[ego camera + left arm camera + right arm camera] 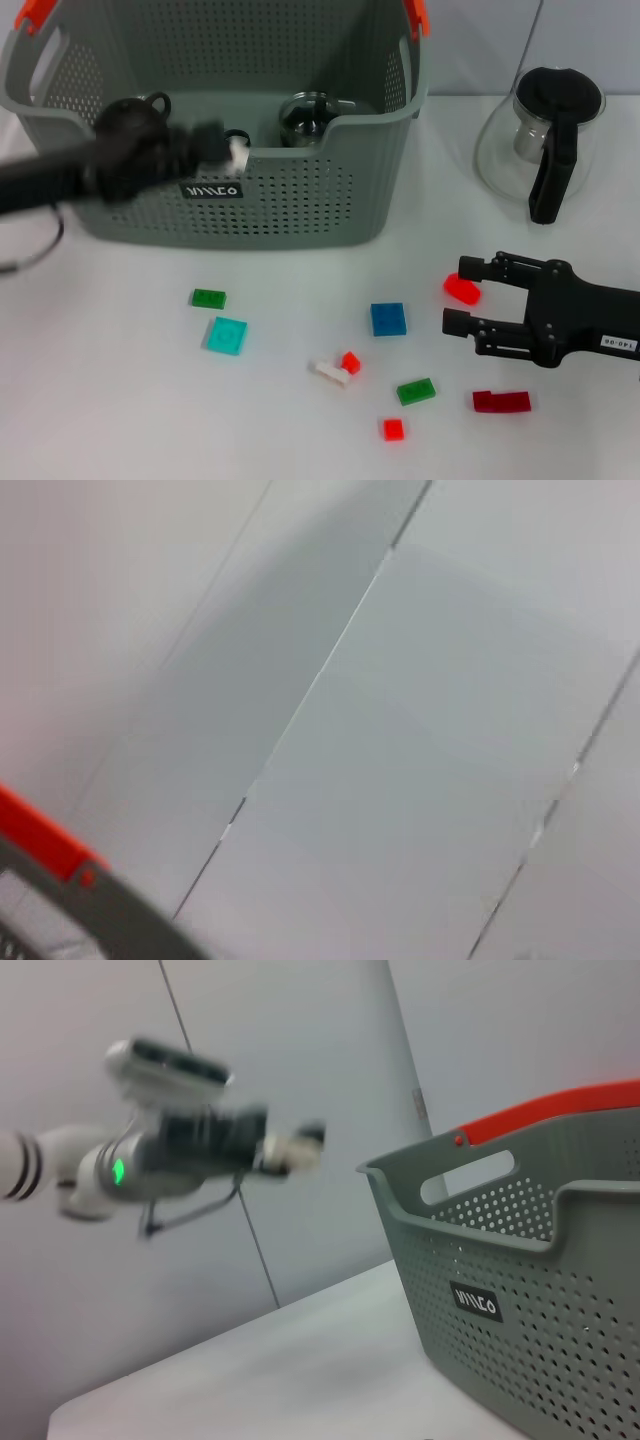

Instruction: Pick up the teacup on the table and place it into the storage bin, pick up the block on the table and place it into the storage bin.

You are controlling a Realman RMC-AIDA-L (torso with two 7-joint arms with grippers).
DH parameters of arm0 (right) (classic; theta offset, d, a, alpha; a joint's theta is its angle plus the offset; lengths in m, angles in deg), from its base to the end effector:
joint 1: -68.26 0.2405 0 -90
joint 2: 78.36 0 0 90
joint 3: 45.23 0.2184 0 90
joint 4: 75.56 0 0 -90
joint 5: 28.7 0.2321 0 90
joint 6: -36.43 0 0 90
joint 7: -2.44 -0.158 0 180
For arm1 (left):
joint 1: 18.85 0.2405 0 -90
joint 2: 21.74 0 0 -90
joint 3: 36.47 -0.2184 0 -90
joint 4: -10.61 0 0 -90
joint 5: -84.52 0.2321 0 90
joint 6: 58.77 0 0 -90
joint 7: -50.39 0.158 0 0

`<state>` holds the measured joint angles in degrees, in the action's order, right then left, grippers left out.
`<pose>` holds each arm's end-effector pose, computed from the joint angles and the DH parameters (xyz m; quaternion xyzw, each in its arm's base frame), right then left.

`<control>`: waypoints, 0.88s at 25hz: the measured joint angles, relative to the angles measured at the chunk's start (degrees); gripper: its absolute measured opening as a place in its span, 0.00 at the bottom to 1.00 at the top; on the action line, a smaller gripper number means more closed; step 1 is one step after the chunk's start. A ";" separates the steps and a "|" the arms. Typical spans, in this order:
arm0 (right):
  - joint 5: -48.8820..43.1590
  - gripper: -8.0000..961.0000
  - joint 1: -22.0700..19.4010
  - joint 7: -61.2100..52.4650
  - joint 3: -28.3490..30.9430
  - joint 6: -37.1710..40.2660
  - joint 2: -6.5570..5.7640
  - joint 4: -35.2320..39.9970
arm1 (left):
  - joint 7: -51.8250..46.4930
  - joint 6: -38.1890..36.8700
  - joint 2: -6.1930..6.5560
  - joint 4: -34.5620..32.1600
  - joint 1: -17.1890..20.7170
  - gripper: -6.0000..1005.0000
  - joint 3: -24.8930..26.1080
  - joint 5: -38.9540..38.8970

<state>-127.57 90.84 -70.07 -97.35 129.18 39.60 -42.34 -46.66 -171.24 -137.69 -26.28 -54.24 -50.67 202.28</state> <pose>0.2483 0.2947 -0.0093 -0.9242 0.2056 0.3071 0.0962 -0.2168 0.3223 0.0809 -0.8604 -0.2993 -0.4105 0.0403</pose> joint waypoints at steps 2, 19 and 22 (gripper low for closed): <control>0.00 0.85 0.00 0.00 0.10 0.02 0.06 0.00 | -4.32 2.34 1.25 -0.07 -3.31 0.47 -0.10 -0.34; 0.00 0.85 0.69 0.00 0.19 0.08 0.25 0.00 | -25.90 42.86 3.26 -10.43 -12.69 0.53 -29.85 8.84; 0.00 0.85 0.72 0.00 0.20 0.06 0.26 0.00 | -30.09 46.92 2.66 -10.36 -13.32 0.54 -33.81 14.31</control>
<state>-127.57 91.56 -70.07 -97.15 129.24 39.85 -42.35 -76.75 -124.32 -135.04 -36.65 -67.56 -84.48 216.59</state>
